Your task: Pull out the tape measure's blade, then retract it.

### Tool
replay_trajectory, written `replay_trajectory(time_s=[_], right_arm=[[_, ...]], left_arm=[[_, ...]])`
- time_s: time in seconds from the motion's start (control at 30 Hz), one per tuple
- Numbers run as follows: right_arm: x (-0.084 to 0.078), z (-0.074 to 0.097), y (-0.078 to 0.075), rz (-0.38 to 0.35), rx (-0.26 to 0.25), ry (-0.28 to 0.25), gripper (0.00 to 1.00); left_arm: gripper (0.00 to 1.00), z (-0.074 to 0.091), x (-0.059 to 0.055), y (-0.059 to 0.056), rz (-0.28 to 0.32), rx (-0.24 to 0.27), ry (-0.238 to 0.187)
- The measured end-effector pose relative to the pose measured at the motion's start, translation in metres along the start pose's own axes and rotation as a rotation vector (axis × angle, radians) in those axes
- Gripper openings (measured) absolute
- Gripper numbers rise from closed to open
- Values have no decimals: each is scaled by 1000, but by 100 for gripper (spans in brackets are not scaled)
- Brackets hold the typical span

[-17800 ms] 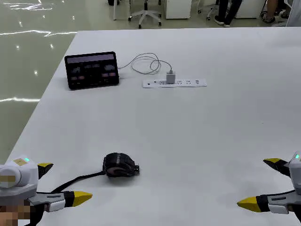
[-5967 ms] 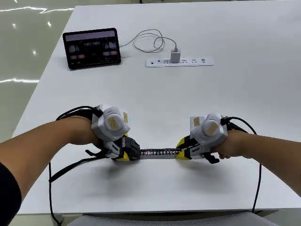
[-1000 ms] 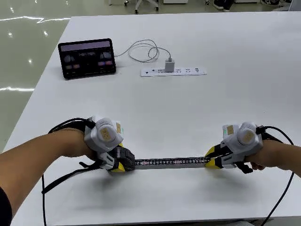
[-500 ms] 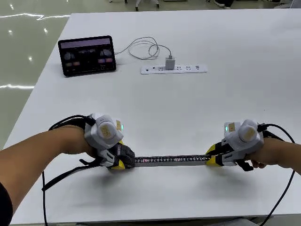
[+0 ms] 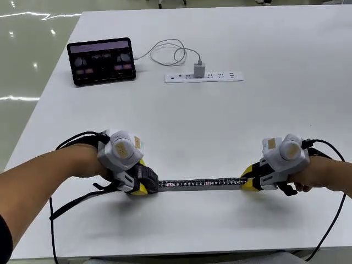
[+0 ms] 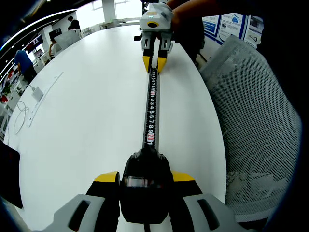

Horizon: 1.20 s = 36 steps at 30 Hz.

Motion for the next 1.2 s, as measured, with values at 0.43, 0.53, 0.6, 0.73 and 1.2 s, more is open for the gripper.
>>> replay_trajectory(time_s=[0.43,0.53,0.6,0.73,1.2], right_arm=[[3,1,0,10,13,21,12],[5,1,0,14,13,33,12],[6,1,1,42,5,51,12],[7,1,2,71,-21,55,13],[5,16,2,52,-52,22,22]], left_arm=[[37,0,-1,0,19,17,-25],[37,0,-2,0,26,23,-27],[37,0,-5,0,27,20,-5],[37,2,-6,0,35,28,-5],[54,16,-21,2,144,92,-37]])
Point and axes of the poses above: the centre of the closed fingertips' face, and the gripper's own axes: z roughly backward along the fingers, y roughly to its left, x roughly out of its top, the point moved 9 cm from there along z, roughly backward along the fingers, and after that the axes turned 2 degrees about -z, right-handed, at the moved point
